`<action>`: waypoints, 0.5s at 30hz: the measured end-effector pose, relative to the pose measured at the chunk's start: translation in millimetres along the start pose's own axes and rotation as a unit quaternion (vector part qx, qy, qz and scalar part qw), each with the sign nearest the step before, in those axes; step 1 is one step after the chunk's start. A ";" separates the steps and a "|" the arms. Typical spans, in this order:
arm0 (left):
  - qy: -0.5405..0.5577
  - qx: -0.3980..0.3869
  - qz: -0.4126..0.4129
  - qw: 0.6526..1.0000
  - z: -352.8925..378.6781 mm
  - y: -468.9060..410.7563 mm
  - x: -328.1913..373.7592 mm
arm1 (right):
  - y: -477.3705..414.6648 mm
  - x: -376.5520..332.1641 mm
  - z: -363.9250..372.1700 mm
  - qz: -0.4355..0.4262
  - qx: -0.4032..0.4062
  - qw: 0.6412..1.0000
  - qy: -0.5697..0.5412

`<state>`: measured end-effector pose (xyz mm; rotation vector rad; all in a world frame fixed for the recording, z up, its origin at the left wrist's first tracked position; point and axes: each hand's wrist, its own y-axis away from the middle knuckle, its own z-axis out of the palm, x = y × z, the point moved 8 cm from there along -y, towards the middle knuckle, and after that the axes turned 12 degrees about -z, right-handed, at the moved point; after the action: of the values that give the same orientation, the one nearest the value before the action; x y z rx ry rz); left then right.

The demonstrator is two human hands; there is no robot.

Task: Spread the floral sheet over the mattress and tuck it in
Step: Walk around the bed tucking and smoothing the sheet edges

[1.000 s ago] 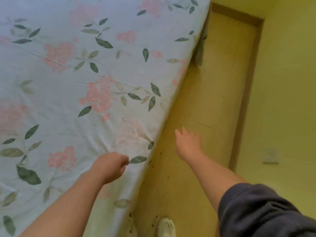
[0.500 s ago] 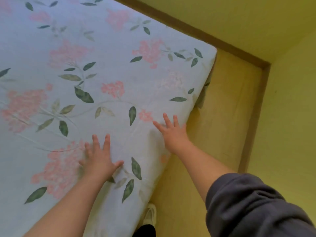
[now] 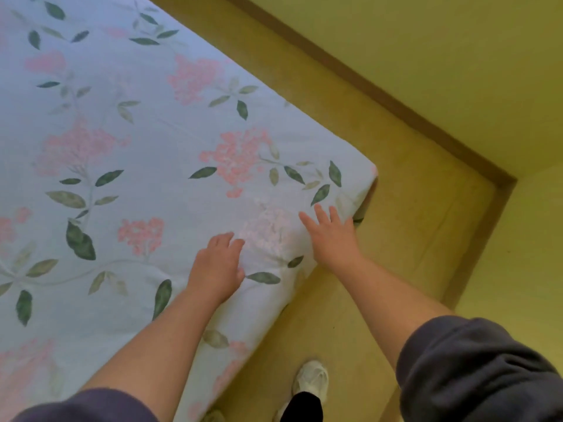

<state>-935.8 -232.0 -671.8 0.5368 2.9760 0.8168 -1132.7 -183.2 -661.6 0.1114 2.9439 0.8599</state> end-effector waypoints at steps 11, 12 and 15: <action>0.100 -0.098 -0.257 0.956 -17.4 -141.2 48.3 | -131.3 102.7 -49.3 -0.123 -0.133 0.981 0.073; 0.101 -0.126 -0.246 0.956 -17.0 -148.1 60.3 | -139.8 114.2 -57.4 -0.101 -0.140 0.981 0.087; 0.104 -0.186 -0.157 0.964 -50.8 -171.4 115.3 | -161.3 144.7 -108.5 -0.068 -0.129 0.981 0.127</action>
<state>-1104.6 -357.4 -703.7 -0.0362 2.8506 1.4180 -1294.3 -363.7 -664.5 -0.2277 2.9835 1.3109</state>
